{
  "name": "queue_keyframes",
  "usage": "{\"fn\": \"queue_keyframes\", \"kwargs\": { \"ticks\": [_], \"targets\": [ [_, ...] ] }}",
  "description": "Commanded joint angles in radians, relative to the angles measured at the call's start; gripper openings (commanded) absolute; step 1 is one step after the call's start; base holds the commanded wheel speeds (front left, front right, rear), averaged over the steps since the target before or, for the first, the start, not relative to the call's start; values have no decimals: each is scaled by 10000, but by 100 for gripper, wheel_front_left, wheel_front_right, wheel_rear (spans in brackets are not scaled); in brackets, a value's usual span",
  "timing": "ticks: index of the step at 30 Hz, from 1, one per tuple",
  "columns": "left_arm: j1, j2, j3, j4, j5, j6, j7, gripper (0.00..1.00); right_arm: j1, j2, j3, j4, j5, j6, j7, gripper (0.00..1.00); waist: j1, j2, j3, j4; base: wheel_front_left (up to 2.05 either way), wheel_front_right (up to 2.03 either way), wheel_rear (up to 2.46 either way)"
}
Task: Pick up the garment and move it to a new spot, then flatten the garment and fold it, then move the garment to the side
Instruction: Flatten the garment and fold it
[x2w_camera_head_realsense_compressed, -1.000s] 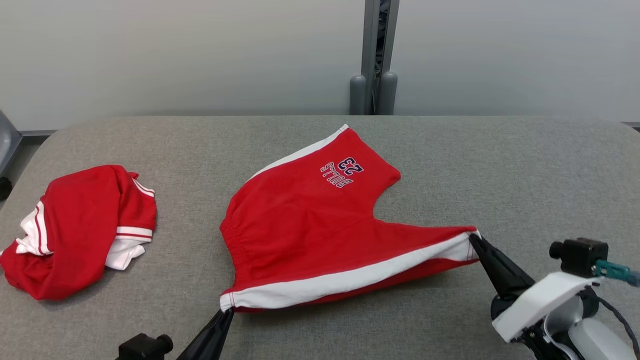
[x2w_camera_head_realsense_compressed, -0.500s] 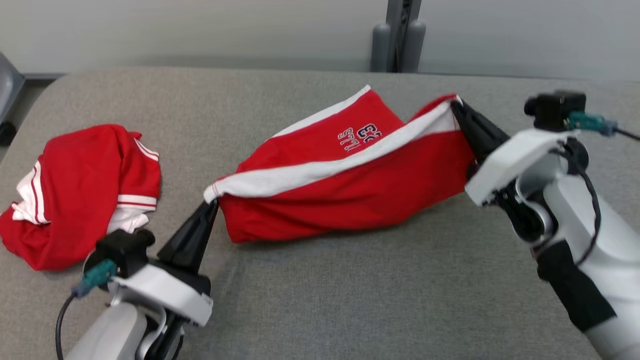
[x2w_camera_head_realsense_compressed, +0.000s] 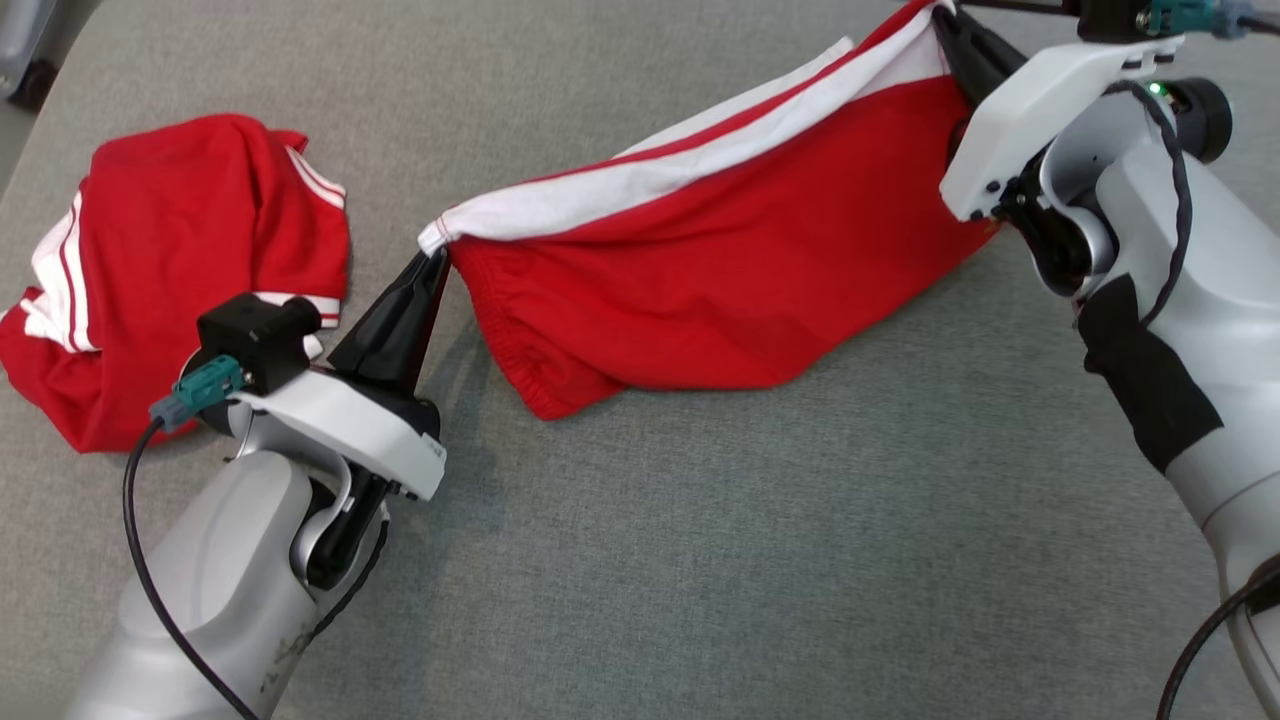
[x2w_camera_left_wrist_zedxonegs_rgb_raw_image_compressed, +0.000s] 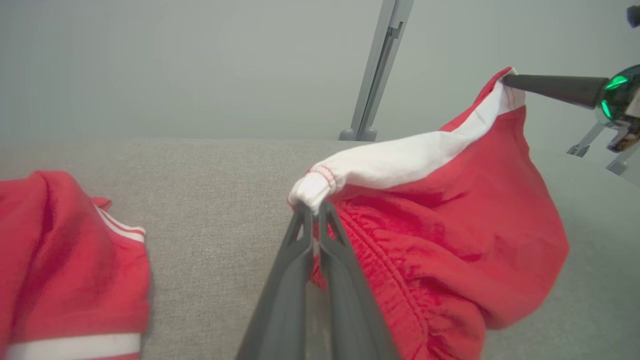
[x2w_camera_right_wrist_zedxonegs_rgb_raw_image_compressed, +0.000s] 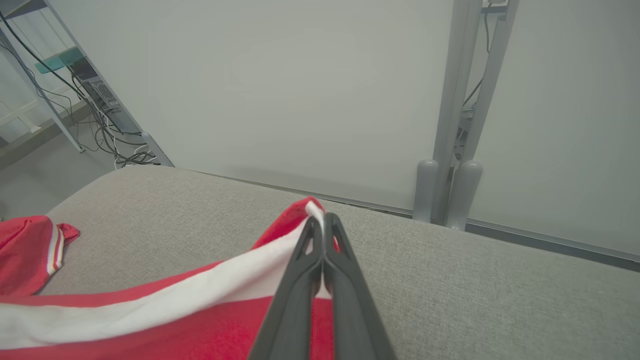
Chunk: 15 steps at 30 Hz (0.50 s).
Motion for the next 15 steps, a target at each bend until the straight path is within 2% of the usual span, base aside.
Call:
{"fn": "queue_keyframes", "kwargs": {
  "ticks": [1, 9, 15],
  "targets": [
    [-299, -35, -14, 83, -99, -12, -29, 0, -275, 3, 94, 297, 4, 1, -66, 0, 0, 0, 429, 297, 0, 0, 0],
    [-1026, -271, -567, 403, -346, -12, -29, 0, -1216, 332, 419, 1546, 57, 1, -249, 0, 0, 0, 991, 564, 0, 0, 0],
    [-1260, -442, -437, 627, -341, -12, -29, 0, -1531, 307, 522, 2096, -6, 1, -449, 0, 0, 0, 1163, 722, 0, 0, 0]
  ]
}}
